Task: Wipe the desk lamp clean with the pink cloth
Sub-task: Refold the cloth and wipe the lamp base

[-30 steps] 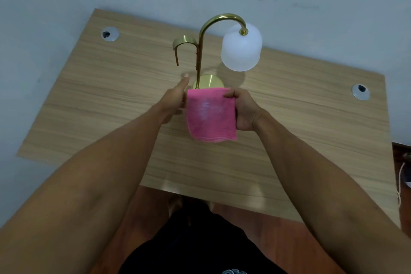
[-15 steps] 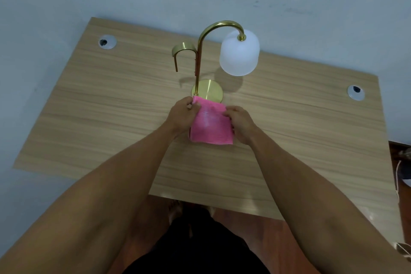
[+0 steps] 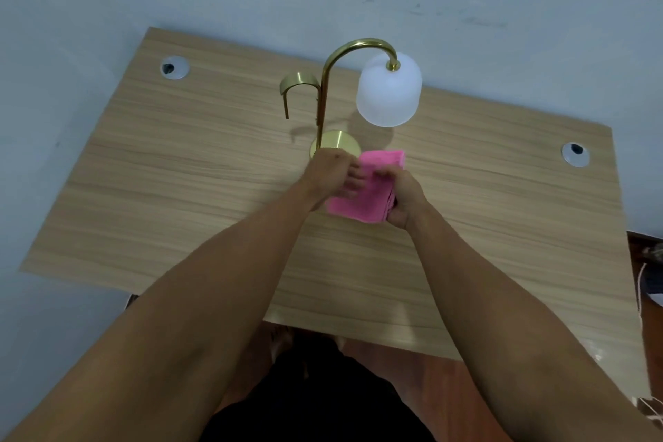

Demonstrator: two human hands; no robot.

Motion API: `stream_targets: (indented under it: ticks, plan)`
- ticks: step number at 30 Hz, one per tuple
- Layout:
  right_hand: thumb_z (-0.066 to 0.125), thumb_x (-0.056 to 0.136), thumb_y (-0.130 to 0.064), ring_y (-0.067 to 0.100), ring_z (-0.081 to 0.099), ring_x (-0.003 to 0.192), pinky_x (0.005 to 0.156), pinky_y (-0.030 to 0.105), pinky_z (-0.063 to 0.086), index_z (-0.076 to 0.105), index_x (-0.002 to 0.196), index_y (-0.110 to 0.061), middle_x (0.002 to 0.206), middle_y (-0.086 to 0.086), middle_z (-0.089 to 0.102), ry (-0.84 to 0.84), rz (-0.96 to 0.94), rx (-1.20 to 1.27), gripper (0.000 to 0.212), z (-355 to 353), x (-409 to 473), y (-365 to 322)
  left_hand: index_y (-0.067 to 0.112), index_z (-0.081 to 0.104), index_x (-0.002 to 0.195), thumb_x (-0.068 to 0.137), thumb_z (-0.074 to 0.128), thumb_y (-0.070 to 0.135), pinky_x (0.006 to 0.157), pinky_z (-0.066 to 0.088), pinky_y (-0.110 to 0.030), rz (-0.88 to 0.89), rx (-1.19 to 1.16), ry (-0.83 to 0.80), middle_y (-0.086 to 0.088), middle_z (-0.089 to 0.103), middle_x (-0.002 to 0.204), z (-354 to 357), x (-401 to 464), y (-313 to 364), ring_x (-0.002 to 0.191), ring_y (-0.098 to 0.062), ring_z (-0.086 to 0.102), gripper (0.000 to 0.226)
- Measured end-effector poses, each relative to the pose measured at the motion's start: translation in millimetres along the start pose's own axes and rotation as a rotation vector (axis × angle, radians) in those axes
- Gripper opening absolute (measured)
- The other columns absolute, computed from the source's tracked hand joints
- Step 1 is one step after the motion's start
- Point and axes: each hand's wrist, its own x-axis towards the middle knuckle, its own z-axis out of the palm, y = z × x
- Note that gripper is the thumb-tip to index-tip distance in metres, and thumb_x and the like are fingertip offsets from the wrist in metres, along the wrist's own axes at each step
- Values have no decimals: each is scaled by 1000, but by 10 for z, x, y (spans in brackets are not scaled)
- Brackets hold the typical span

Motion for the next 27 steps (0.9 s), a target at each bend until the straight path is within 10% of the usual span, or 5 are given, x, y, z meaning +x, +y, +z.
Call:
stream_targets:
  ticks: [5, 10, 16, 21, 27]
  plan:
    - [54, 89, -2, 35, 68, 103, 88, 53, 61, 58, 112, -3, 105, 12, 65, 275, -238, 209, 24, 59, 83, -199, 21, 69, 107, 93, 52, 26, 83, 61, -39, 85, 184, 573, -2, 72, 104, -513, 130, -324, 93, -22, 70, 23]
    - [48, 100, -17, 20, 62, 74, 69, 41, 53, 64, 93, -11, 80, 2, 64, 338, -578, -363, 19, 458, 397, -279, 22, 54, 148, 99, 67, 36, 91, 44, -12, 403, 348, 380, 3, 66, 123, -610, 185, -160, 111, -5, 62, 53]
    - [43, 102, -24, 38, 26, 157, 127, 61, 15, 38, 161, -16, 168, 18, 32, 118, -802, -1415, 60, 608, 894, 278, 14, 73, 112, 105, 59, 30, 67, 44, -5, 565, 433, 336, 9, 68, 91, -525, 333, -44, 76, 15, 63, 23]
    - [22, 100, -41, 44, 6, 160, 126, 62, 1, 25, 165, -8, 173, 20, 11, 238, -819, -1377, 73, 599, 718, 804, 21, 74, 112, 104, 56, 41, 87, 59, -43, 533, 497, 290, -1, 77, 95, -616, 357, -24, 92, -19, 74, 28]
    - [29, 105, -52, 43, 8, 160, 127, 64, 4, 28, 165, -18, 174, 15, 14, 111, -974, -1526, 69, 521, 567, 983, 20, 73, 114, 104, 53, 44, 94, 59, -49, 510, 536, 222, -3, 79, 101, -677, 315, 43, 98, -22, 75, 33]
